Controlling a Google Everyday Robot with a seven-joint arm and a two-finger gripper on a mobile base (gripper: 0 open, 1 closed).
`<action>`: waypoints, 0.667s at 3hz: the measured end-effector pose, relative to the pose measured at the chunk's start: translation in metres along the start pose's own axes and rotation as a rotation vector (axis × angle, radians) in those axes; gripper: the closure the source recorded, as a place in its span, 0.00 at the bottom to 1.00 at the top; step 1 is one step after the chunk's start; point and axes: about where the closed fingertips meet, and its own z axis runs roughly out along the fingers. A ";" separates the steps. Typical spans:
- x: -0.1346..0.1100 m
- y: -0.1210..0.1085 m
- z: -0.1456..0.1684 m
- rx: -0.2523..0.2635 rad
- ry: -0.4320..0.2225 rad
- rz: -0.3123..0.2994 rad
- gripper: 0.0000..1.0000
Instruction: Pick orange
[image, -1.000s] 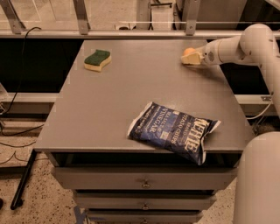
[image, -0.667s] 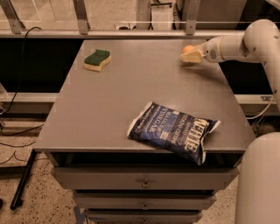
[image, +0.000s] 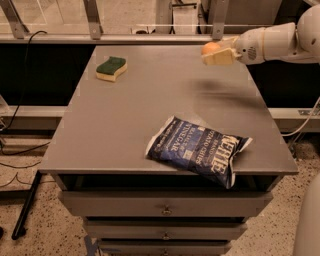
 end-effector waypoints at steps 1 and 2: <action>-0.038 0.045 -0.016 -0.133 -0.085 -0.035 1.00; -0.039 0.050 -0.015 -0.154 -0.090 -0.034 1.00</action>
Offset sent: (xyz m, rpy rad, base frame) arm -0.0368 0.0208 0.0347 0.0680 -0.0217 0.1263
